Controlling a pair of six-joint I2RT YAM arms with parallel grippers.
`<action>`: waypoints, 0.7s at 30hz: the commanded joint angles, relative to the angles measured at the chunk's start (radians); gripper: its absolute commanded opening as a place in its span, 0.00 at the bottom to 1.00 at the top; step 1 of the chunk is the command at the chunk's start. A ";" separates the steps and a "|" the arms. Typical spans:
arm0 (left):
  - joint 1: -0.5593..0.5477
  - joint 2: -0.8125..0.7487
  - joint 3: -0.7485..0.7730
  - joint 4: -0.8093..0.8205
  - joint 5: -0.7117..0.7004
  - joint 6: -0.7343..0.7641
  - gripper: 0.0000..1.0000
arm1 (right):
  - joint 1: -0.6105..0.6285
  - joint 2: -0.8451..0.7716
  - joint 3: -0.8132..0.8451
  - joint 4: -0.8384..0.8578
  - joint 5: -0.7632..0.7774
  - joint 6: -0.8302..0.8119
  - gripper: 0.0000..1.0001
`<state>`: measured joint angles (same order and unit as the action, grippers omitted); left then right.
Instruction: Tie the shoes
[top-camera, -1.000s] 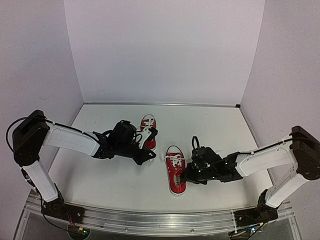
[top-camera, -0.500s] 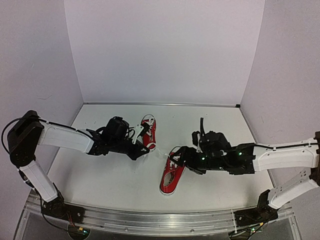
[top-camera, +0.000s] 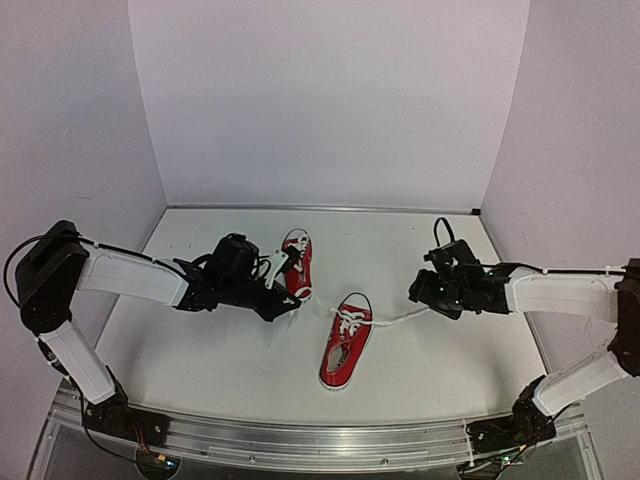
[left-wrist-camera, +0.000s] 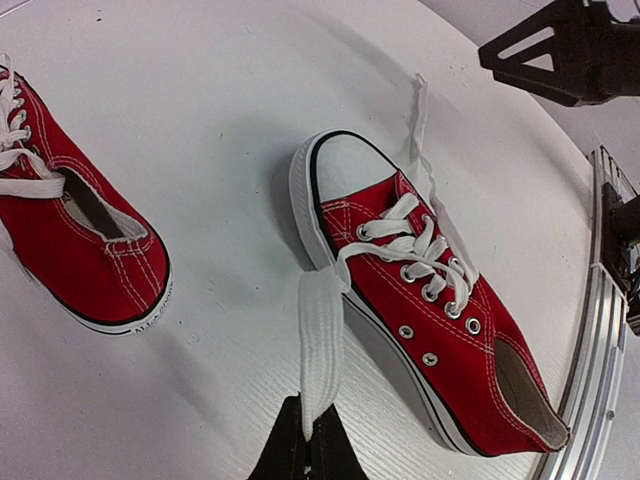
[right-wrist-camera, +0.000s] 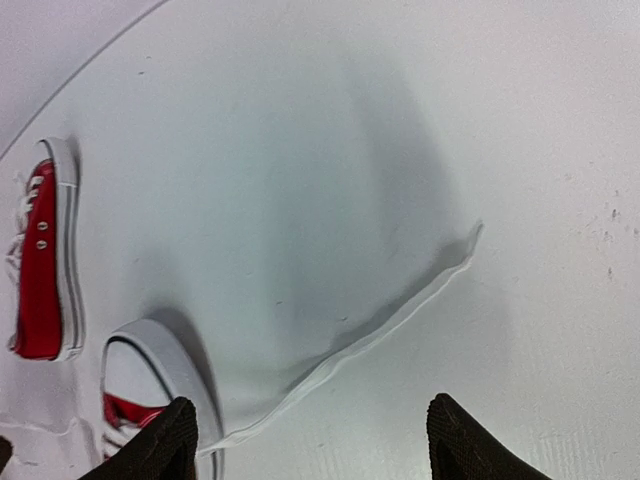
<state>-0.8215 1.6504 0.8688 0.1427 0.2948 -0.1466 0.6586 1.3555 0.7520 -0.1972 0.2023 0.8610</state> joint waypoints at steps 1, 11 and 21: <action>0.002 0.006 0.033 0.055 0.014 -0.020 0.00 | -0.051 0.114 0.057 -0.027 0.057 -0.074 0.75; 0.002 0.020 0.057 0.053 0.009 -0.014 0.00 | -0.124 0.328 0.117 0.000 0.057 -0.134 0.69; 0.002 0.023 0.068 0.049 -0.008 0.002 0.00 | -0.139 0.486 0.192 0.057 -0.023 -0.176 0.46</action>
<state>-0.8215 1.6700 0.8845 0.1654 0.2930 -0.1569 0.5199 1.7745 0.8938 -0.1732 0.2364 0.7113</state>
